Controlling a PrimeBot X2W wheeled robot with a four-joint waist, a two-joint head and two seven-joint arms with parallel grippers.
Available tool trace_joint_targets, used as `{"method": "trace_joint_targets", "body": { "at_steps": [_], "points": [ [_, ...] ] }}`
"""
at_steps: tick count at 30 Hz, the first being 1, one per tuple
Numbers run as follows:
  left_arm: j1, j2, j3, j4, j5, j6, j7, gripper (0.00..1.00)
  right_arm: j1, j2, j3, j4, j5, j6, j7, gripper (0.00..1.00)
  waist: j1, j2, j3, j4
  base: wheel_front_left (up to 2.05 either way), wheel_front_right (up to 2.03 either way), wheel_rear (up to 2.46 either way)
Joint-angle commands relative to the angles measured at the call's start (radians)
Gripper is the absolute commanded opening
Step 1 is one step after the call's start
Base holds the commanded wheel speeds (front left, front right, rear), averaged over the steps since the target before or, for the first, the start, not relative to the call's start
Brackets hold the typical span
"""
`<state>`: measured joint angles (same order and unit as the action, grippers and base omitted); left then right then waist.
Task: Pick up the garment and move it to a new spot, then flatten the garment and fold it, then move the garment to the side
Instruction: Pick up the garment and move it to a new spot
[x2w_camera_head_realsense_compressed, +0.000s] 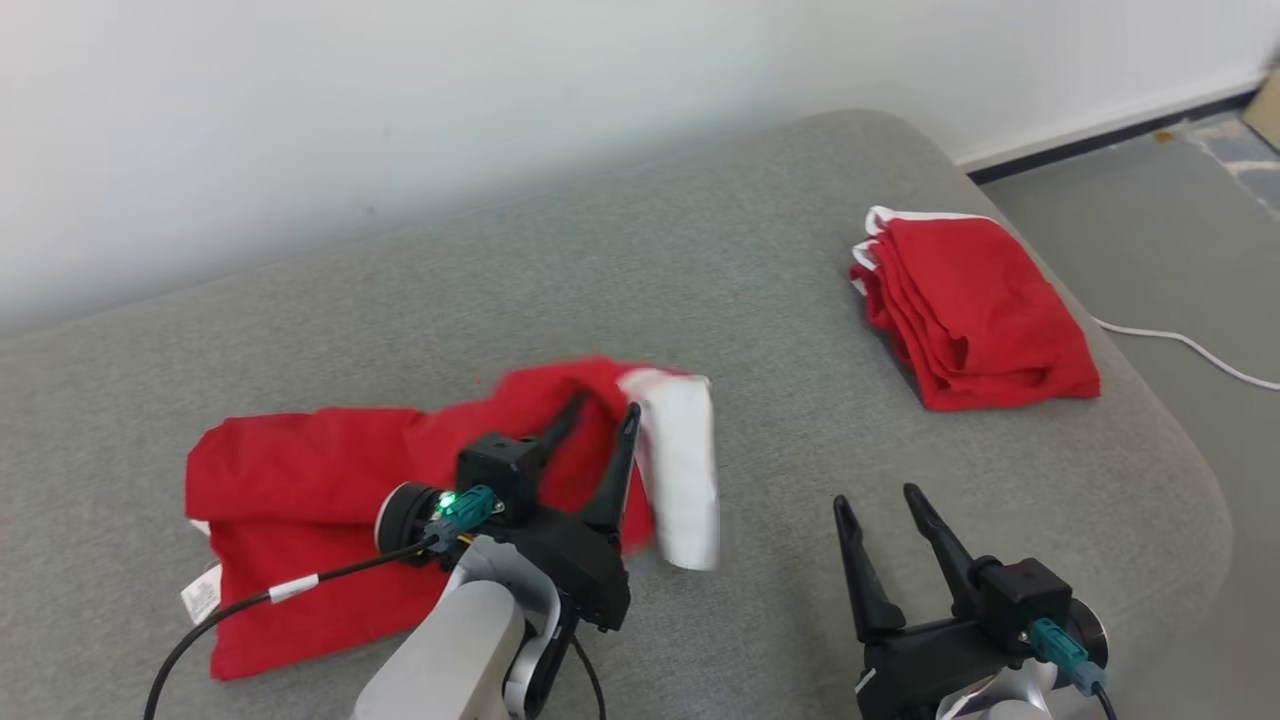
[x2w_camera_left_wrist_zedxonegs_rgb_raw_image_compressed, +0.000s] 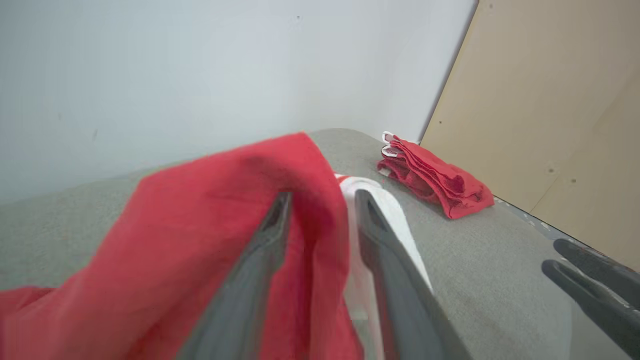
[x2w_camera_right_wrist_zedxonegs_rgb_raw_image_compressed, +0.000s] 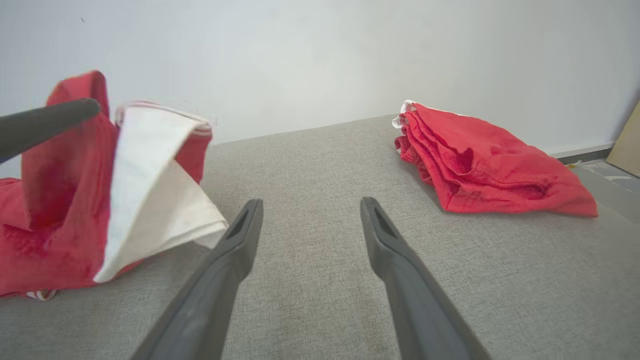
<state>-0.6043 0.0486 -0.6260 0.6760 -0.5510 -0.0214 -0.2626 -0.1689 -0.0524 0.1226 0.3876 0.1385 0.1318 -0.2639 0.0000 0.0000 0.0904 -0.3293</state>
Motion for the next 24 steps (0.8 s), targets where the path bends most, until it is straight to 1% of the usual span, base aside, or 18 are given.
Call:
{"method": "trace_joint_targets", "body": {
  "at_steps": [1, 5, 7, 9, 12, 16, 22, 24],
  "points": [
    [0.009, 0.004, 0.011, 0.008, 0.014, 0.004, -0.003, 1.00, -0.004, 0.003, -0.003, -0.005, 0.005, -0.002, 0.000, 1.00, 0.0000, 0.0000, 0.007, -0.009, 0.00, 0.00, 0.00],
    [0.064, 0.003, 0.068, 0.013, 0.052, 0.008, -0.003, 1.00, 0.003, 0.003, 0.003, -0.005, 0.020, -0.002, 0.000, 1.00, 0.0000, 0.0000, -0.008, 0.008, 0.00, 0.00, 0.00],
    [0.103, 0.010, 0.104, 0.008, 0.068, 0.004, -0.003, 1.00, 0.007, 0.001, 0.001, -0.007, 0.020, -0.002, 0.000, 1.00, 0.0000, 0.0000, -0.018, 0.020, 0.00, 0.00, 0.00],
    [0.144, 0.021, 0.145, -0.009, 0.092, 0.011, -0.003, 1.00, 0.011, 0.002, 0.003, -0.006, 0.023, -0.002, 0.000, 1.00, 0.0000, 0.0000, -0.026, 0.033, 0.00, 0.00, 0.00],
    [0.220, 0.034, 0.223, -0.050, 0.121, 0.032, -0.003, 1.00, 0.020, 0.002, 0.003, -0.008, 0.028, -0.002, 0.000, 1.00, 0.0000, 0.0000, -0.037, 0.054, 0.00, 0.00, 0.00],
    [0.319, 0.047, 0.324, -0.120, 0.174, 0.048, -0.003, 1.00, 0.035, 0.001, -0.008, -0.007, 0.027, -0.002, 0.000, 1.00, 0.0000, 0.0000, -0.052, 0.087, 0.00, 0.00, 0.00],
    [0.455, 0.052, 0.454, -0.216, 0.246, 0.045, -0.003, 1.00, 0.050, 0.002, -0.026, -0.010, 0.017, -0.002, 0.000, 1.00, 0.0000, 0.0000, -0.068, 0.135, 0.00, 0.00, 0.00],
    [0.473, 0.049, 0.471, -0.231, 0.260, 0.042, -0.003, 1.00, 0.053, 0.002, -0.029, -0.012, 0.019, -0.002, 0.000, 1.00, 0.0000, 0.0000, -0.071, 0.142, 0.00, 0.00, 0.00]
  ]
}}
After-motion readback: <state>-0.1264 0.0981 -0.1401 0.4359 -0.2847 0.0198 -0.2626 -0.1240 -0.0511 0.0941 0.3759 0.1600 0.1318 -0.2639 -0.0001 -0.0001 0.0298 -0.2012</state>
